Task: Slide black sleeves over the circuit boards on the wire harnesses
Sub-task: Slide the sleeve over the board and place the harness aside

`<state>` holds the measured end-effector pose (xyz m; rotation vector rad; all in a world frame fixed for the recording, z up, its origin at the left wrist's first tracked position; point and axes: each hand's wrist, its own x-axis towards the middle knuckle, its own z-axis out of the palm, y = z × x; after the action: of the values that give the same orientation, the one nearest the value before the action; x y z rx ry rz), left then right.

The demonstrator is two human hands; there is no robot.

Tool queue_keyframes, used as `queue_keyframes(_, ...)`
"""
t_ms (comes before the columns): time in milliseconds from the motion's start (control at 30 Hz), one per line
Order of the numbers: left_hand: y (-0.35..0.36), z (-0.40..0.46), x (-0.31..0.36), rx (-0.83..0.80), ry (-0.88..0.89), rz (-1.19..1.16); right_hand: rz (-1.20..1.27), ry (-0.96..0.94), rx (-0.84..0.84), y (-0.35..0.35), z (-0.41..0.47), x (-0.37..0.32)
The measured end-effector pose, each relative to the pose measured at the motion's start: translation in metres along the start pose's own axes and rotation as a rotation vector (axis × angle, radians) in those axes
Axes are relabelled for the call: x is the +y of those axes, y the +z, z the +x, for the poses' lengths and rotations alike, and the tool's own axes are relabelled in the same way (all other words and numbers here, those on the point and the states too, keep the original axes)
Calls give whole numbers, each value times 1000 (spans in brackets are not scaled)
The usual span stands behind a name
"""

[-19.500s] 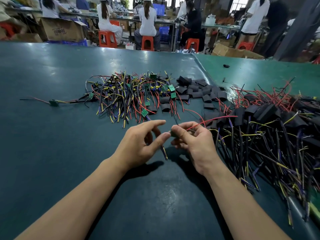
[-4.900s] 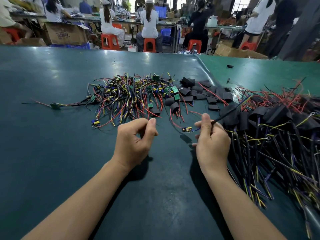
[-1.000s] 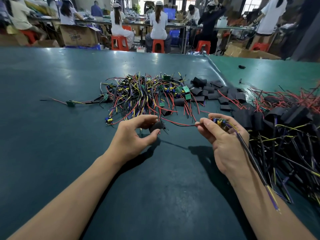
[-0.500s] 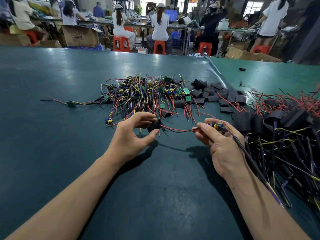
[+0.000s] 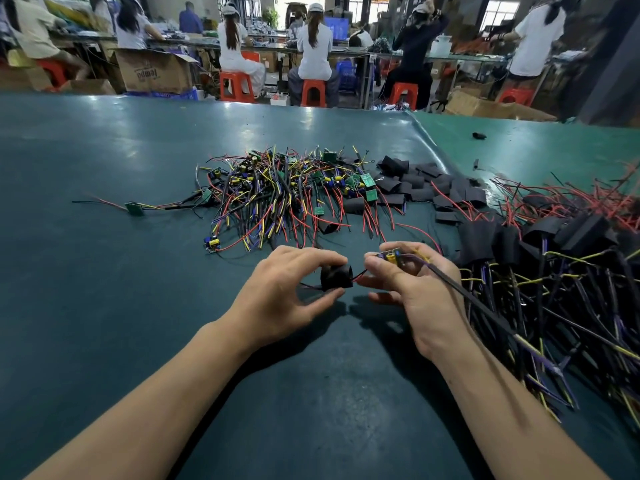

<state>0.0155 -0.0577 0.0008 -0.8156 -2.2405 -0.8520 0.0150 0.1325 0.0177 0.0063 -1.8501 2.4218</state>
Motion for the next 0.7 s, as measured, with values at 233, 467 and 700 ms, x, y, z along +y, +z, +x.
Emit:
queue_keyframes(233,-4,2,-2,65,22,104,-10,79,-117,1,0,3)
queue_keyframes(467,-5,4,3,10,2,-80,90,81,-84,1,-2,-2)
queue_keyframes(700,-2,4,2,31,-1,-125,48,160,-48,5,-5,2)
